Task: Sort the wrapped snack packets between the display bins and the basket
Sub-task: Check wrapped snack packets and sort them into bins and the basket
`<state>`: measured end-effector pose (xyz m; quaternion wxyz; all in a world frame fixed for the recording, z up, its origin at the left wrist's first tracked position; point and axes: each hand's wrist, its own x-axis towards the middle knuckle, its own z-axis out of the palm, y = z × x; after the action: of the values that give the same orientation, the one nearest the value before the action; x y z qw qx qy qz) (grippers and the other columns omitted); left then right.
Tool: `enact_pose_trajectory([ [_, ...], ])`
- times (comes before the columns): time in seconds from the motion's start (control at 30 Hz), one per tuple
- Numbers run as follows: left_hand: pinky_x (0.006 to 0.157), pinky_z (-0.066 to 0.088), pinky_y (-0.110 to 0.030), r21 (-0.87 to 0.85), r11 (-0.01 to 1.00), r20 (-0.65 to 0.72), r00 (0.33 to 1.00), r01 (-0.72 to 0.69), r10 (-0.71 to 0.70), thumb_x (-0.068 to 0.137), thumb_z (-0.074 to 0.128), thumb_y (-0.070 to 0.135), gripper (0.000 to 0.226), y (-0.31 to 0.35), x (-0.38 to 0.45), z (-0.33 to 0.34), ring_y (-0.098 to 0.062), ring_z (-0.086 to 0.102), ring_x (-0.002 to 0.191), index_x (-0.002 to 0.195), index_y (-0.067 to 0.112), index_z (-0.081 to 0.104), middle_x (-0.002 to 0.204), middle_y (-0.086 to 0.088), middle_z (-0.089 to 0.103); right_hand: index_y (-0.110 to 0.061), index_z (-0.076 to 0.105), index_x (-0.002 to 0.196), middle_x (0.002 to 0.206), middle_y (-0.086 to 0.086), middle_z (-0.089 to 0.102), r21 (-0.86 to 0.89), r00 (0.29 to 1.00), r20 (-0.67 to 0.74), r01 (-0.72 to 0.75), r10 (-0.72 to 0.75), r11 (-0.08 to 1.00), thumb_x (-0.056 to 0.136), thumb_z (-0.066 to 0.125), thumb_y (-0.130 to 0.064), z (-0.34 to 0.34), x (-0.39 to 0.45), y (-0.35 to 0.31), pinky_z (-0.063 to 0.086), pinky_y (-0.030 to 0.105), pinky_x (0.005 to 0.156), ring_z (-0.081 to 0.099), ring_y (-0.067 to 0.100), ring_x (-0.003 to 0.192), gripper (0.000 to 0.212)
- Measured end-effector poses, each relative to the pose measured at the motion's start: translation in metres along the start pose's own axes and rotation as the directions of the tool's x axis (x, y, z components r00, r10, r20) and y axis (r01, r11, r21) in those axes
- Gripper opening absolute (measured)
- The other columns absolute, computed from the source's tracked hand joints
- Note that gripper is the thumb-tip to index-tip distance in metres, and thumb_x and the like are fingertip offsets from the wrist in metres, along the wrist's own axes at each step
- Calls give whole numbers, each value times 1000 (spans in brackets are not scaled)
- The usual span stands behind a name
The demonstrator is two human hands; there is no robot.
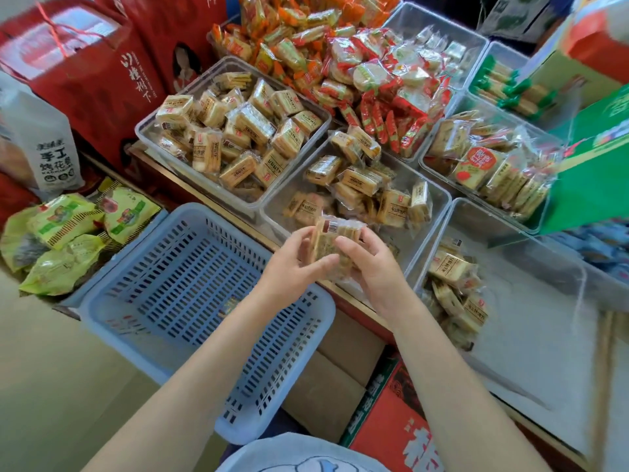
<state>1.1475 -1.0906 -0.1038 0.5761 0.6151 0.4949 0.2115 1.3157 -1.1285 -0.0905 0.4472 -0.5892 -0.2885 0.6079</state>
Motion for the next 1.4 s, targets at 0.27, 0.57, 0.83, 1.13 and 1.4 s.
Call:
enact_pose_trajectory([
  [0.27, 77, 60, -25, -84, 988, 65, 990, 132, -127, 78, 89, 29, 54, 10, -70, 56, -10, 71, 97, 121, 23, 57, 110, 1, 72, -11, 64, 128, 116, 11, 74, 1, 994, -106, 0, 0, 1000, 104, 56, -35, -37, -97, 23, 59, 46, 92, 71, 29, 108, 34],
  [0.57, 80, 61, -34, 76, 996, 32, 999, 38, -40, 68, 92, 38, 59, 13, -110, 106, -15, 71, 94, 111, 26, 53, 103, 2, 70, -7, 68, 101, 101, 13, 72, -51, 966, -260, -8, -6, 999, 95, 68, -6, -74, -147, 32, 62, 34, 80, 72, 24, 93, 5],
  [0.83, 87, 62, -41, -64, 991, 245, 964, 120, -101, 66, 94, 47, 84, 11, -103, 86, -16, 72, 99, 129, 51, 38, 119, -6, 70, -11, 68, 97, 89, 3, 69, -113, 932, -355, 29, -68, 993, 97, 66, -11, -57, -154, 31, 58, 45, 93, 66, 16, 85, 2],
  [1.13, 68, 60, -34, -291, 897, 407, 892, 333, -200, 101, 52, 44, 34, 16, -90, 55, -17, 76, 90, 134, 34, 50, 114, -7, 71, -20, 57, 99, 96, 5, 59, 122, 838, -535, -48, 106, 991, 107, 46, -17, -24, -142, 22, 50, 43, 87, 56, 23, 93, 13],
  [1.4, 80, 60, -45, -446, 848, 365, 923, 287, -120, 84, 73, 35, 43, 11, -88, 33, -28, 71, 101, 122, 16, 64, 116, -19, 71, -21, 50, 97, 89, 6, 55, -104, 840, -541, -115, 40, 988, 106, 43, -21, 3, -150, 12, 46, 41, 76, 54, 21, 82, 12],
])
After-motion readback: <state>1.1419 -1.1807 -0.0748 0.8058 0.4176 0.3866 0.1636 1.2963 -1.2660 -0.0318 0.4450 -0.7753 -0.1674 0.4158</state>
